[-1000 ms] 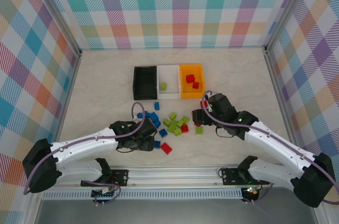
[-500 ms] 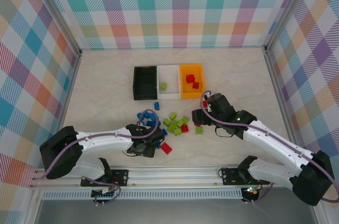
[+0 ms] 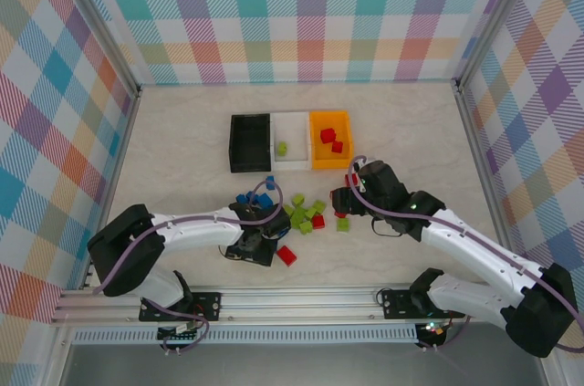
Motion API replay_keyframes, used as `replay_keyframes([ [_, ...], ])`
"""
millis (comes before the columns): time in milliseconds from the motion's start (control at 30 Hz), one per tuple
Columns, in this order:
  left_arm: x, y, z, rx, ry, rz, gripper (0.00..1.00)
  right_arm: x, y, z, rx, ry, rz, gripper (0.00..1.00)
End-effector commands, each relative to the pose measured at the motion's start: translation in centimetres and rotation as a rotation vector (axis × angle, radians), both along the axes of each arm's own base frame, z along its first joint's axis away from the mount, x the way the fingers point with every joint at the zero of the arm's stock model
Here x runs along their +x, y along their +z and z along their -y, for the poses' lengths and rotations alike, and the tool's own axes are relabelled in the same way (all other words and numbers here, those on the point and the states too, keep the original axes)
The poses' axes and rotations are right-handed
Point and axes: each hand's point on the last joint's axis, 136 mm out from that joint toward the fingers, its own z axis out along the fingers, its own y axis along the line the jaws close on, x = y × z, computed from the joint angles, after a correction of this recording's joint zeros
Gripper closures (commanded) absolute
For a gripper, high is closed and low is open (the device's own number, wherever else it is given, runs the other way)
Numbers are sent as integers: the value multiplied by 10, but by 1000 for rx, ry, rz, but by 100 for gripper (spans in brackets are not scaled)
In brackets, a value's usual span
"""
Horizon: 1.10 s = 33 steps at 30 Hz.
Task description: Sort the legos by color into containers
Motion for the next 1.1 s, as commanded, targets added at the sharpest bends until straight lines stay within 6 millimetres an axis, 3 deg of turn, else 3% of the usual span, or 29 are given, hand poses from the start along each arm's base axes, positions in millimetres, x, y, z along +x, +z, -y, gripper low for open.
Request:
replay_keyframes([
  [0, 46, 1, 26, -79, 21, 153, 28, 4, 12, -2, 19, -2, 32, 24],
  [200, 53, 21, 36, -140, 10, 185, 22, 5, 11, -4, 19, 2, 30, 24],
  [400, 54, 14, 40, -144, 14, 180, 25, 6, 11, -5, 21, 4, 29, 24],
  [500, 54, 10, 36, -120, 24, 172, 29, 5, 10, -5, 22, 2, 25, 24],
  [800, 43, 24, 9, -83, 52, 197, 29, 4, 12, -5, 28, 4, 27, 24],
  [1067, 27, 13, 0, -65, 48, 135, 33, 5, 13, -6, 34, 3, 26, 24],
])
